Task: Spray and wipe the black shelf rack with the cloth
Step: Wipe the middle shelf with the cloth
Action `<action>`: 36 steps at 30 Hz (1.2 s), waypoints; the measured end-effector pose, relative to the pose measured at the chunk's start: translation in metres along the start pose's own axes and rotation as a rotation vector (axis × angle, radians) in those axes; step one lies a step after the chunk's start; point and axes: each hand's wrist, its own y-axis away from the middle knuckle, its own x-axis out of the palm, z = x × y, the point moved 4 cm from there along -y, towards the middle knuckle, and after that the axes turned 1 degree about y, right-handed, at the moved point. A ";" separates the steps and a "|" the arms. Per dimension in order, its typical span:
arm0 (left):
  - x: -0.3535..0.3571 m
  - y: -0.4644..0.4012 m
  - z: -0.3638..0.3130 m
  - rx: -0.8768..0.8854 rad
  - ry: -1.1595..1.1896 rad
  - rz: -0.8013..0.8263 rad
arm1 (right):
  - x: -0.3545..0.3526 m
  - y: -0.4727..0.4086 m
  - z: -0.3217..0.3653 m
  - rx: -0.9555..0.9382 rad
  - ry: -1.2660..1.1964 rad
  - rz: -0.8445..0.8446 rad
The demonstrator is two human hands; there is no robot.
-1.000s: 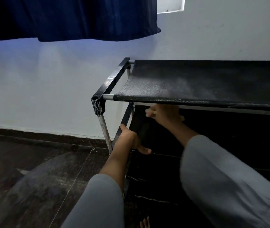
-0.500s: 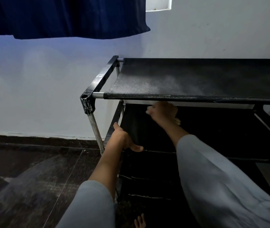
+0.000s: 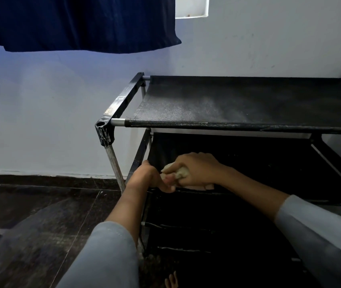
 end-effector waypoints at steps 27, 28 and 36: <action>0.001 0.003 -0.004 -0.004 -0.076 -0.031 | 0.006 -0.044 -0.016 0.111 0.070 -0.195; 0.001 0.002 -0.004 -0.006 -0.074 -0.033 | 0.005 -0.057 -0.020 0.163 0.031 -0.236; 0.009 -0.002 0.003 0.178 0.230 -0.153 | 0.000 -0.056 -0.001 0.077 0.113 -0.133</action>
